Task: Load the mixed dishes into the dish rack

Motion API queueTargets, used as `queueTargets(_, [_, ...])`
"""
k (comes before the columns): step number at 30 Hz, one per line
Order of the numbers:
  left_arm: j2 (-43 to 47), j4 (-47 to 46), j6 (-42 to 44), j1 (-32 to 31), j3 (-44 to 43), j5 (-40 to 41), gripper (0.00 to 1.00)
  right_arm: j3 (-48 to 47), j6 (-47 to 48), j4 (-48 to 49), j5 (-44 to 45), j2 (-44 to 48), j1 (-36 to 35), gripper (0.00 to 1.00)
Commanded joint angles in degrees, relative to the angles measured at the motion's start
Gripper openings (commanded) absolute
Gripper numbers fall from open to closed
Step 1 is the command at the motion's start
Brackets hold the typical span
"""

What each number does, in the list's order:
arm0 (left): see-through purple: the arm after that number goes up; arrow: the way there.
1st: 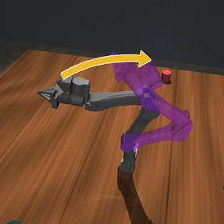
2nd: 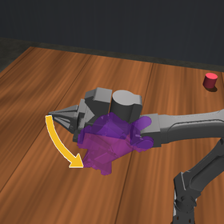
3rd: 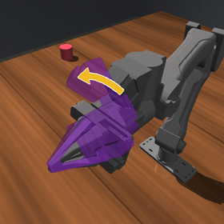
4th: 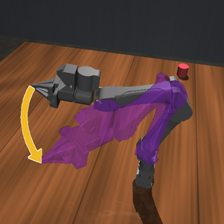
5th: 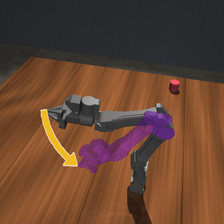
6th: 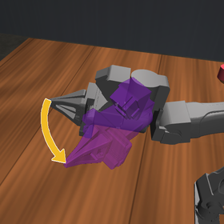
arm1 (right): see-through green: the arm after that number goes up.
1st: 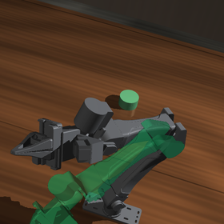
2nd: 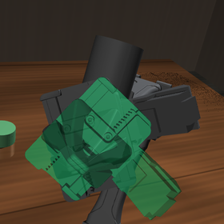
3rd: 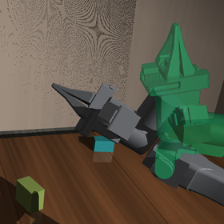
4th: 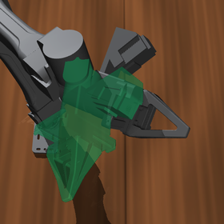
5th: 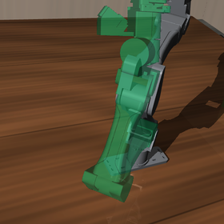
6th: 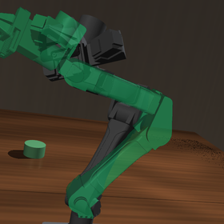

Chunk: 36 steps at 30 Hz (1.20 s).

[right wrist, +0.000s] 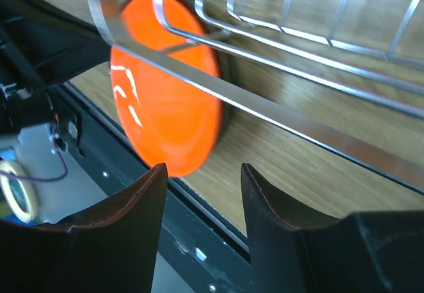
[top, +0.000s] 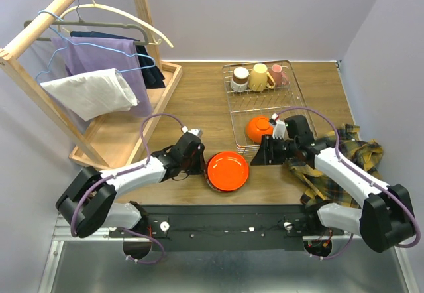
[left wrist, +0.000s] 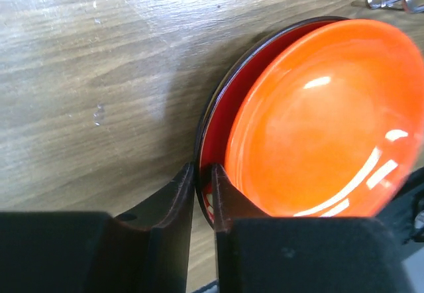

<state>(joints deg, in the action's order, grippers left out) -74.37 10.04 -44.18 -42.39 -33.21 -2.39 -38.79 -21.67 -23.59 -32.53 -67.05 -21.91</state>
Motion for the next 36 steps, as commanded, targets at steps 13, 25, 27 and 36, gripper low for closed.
queueTargets(13, [-6.1,8.3,9.9,0.6,-0.4,6.7,0.27,7.8,-10.1,9.2,4.7,5.5,-1.0,0.57])
queueTargets(25, [-6.1,8.8,10.4,0.4,-3.2,6.8,0.27,5.3,-13.7,13.0,-0.2,2.3,-1.1,0.56])
queueTargets(27, [-5.4,9.6,10.5,0.4,-3.4,7.7,0.27,4.9,-14.3,13.1,-0.8,1.5,-1.1,0.56])
queueTargets(36, [-4.1,11.2,10.1,0.3,-6.3,8.2,0.25,3.2,-14.8,12.7,-1.9,-1.8,-1.6,0.56])
